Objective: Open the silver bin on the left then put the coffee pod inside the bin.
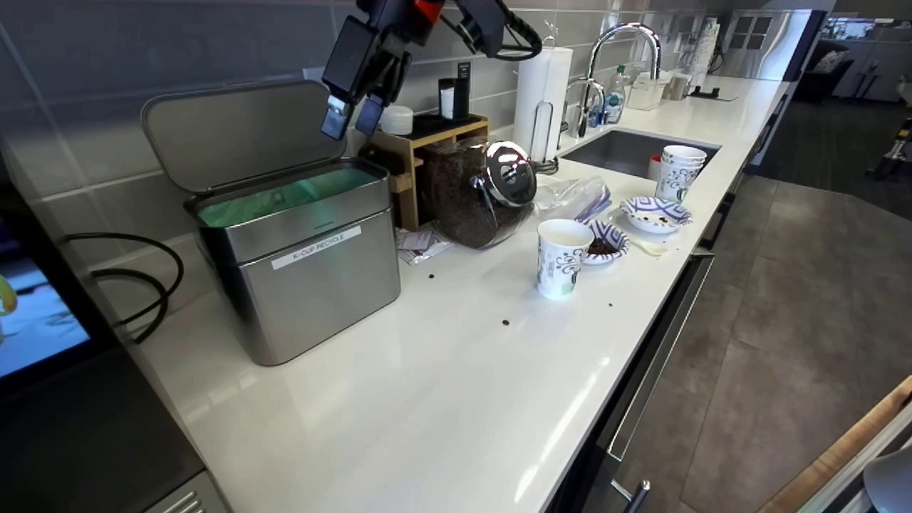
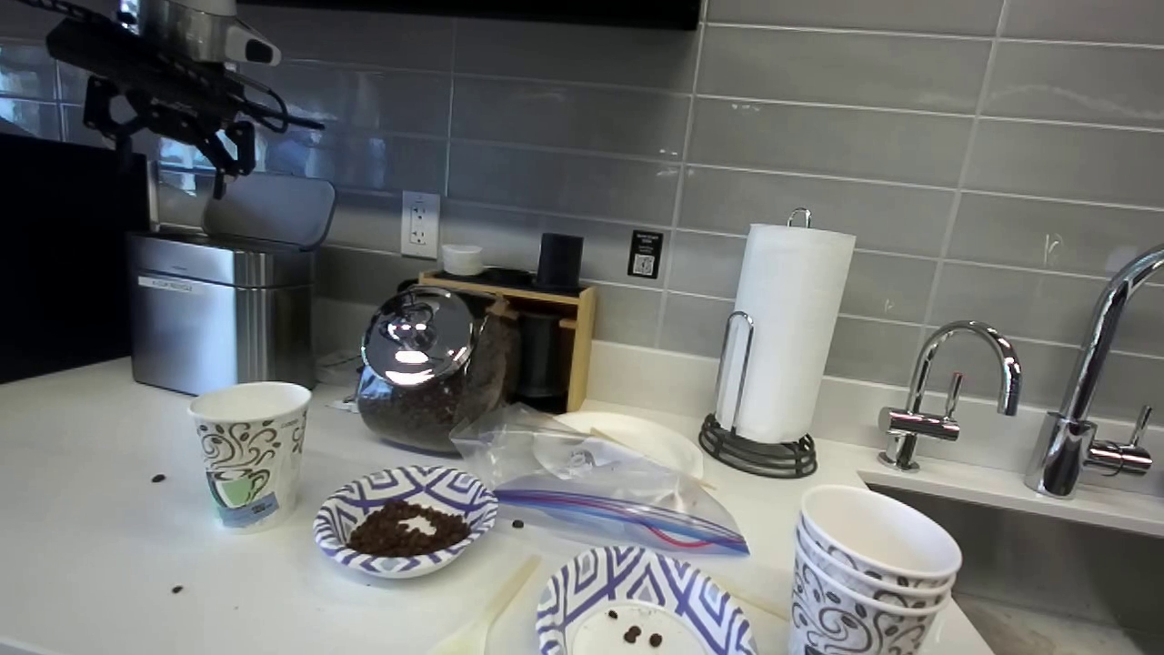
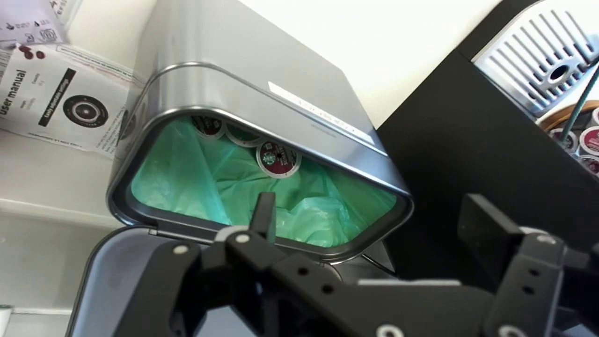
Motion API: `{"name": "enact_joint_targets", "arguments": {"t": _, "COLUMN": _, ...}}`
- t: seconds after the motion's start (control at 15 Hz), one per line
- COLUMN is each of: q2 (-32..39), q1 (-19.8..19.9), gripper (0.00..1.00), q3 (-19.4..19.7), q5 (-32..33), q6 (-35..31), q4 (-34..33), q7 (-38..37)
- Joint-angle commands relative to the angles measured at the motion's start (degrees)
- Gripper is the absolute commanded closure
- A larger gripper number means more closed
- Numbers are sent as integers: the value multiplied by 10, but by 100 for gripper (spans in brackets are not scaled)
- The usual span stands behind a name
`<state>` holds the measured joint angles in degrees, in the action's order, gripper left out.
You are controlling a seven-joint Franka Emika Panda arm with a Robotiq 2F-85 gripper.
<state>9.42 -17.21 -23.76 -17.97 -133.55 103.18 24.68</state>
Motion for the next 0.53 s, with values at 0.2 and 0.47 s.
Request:
{"name": "enact_joint_targets", "arguments": {"t": 0.2, "q2": -74, "q1": -12, "gripper": 0, "q3": 21, "q5": 55, "q6": 35, "q4": 64, "q7": -143}}
{"name": "enact_joint_targets", "arguments": {"t": 0.47, "q2": -102, "q1": -16, "gripper": 0, "q3": 23, "q5": 86, "q6": 49, "q4": 104, "q7": -208}}
